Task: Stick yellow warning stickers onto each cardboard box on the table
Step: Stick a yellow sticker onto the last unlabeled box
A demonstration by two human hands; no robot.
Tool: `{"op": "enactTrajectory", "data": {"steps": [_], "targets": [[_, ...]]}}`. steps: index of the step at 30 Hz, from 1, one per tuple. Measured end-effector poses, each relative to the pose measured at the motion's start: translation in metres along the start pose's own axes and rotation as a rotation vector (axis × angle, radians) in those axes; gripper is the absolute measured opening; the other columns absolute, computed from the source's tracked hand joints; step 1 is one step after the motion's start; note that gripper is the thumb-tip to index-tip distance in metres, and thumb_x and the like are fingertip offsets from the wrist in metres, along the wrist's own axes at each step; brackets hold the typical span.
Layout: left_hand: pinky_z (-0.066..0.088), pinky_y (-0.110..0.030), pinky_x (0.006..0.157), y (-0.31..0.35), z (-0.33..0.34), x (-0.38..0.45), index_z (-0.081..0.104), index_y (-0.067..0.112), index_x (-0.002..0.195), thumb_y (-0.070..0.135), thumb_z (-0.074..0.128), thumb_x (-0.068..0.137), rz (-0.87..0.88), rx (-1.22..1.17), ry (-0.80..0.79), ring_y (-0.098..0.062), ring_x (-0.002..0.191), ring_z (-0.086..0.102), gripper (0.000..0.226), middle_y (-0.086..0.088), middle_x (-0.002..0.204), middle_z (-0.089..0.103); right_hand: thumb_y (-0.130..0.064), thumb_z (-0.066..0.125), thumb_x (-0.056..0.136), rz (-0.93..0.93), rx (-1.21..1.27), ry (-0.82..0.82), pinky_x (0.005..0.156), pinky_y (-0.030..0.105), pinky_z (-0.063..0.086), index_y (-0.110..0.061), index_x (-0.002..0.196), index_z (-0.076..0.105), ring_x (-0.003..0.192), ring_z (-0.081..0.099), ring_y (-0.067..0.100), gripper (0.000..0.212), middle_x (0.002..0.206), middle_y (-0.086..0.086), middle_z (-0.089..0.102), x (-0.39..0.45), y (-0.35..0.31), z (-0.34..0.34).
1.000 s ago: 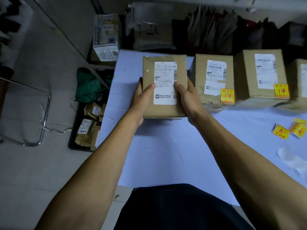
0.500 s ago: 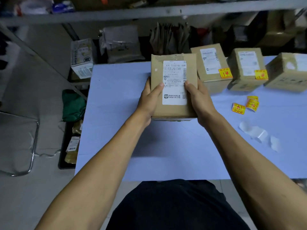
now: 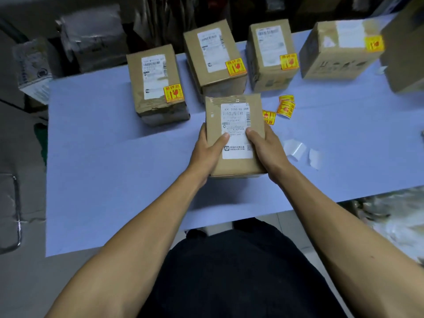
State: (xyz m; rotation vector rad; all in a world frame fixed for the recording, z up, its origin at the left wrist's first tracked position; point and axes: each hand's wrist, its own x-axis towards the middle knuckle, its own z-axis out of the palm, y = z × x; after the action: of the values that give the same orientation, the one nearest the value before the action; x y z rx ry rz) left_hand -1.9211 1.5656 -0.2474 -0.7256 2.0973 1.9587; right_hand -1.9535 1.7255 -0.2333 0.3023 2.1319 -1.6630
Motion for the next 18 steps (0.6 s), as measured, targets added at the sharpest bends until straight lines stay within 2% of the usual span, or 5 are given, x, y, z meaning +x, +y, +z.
{"op": "enactTrajectory", "data": {"steps": [4, 9, 13, 16, 18], "targets": [[0.050, -0.034, 0.102, -0.018, 0.025, 0.002, 0.051, 0.032, 0.136, 0.048, 0.067, 0.080, -0.060, 0.066, 0.055, -0.003, 0.109, 0.065, 0.061, 0.015, 0.122, 0.067, -0.041, 0.052, 0.098, 0.049, -0.066, -0.062, 0.104, 0.037, 0.047, -0.030, 0.144, 0.045, 0.116, 0.061, 0.008, 0.048, 0.133, -0.010, 0.063, 0.012, 0.025, -0.016], [0.050, -0.027, 0.097, -0.024, 0.035, 0.016, 0.048, 0.034, 0.139, 0.046, 0.066, 0.083, -0.058, 0.066, 0.120, 0.003, 0.108, 0.064, 0.060, 0.019, 0.124, 0.066, -0.039, 0.053, 0.099, 0.034, -0.077, -0.103, 0.109, 0.037, 0.044, -0.030, 0.149, 0.039, 0.121, 0.059, 0.011, 0.052, 0.138, -0.008, 0.060, 0.034, 0.028, -0.021], [0.050, -0.034, 0.102, -0.016, 0.034, 0.031, 0.049, 0.033, 0.138, 0.047, 0.066, 0.083, -0.044, 0.069, 0.144, -0.001, 0.111, 0.064, 0.059, 0.016, 0.125, 0.066, -0.047, 0.052, 0.098, 0.058, -0.156, -0.117, 0.113, 0.039, 0.039, -0.027, 0.154, 0.031, 0.132, 0.051, 0.017, 0.063, 0.149, -0.004, 0.051, 0.057, 0.019, -0.019], [0.049, -0.040, 0.104, -0.013, 0.033, 0.035, 0.046, 0.033, 0.140, 0.048, 0.066, 0.084, -0.069, 0.093, 0.130, -0.007, 0.114, 0.063, 0.061, 0.012, 0.130, 0.065, -0.049, 0.051, 0.097, 0.061, -0.184, -0.144, 0.110, 0.037, 0.040, -0.029, 0.152, 0.035, 0.129, 0.053, 0.015, 0.060, 0.146, -0.007, 0.054, 0.064, 0.016, -0.024], [0.045, -0.043, 0.108, -0.012, 0.033, 0.035, 0.042, 0.030, 0.145, 0.046, 0.066, 0.086, -0.081, 0.122, 0.143, -0.011, 0.122, 0.059, 0.065, 0.008, 0.137, 0.060, -0.052, 0.047, 0.098, 0.060, -0.177, -0.146, 0.105, 0.034, 0.043, -0.029, 0.144, 0.047, 0.125, 0.055, 0.014, 0.052, 0.141, -0.007, 0.058, 0.070, 0.014, -0.032]]}}
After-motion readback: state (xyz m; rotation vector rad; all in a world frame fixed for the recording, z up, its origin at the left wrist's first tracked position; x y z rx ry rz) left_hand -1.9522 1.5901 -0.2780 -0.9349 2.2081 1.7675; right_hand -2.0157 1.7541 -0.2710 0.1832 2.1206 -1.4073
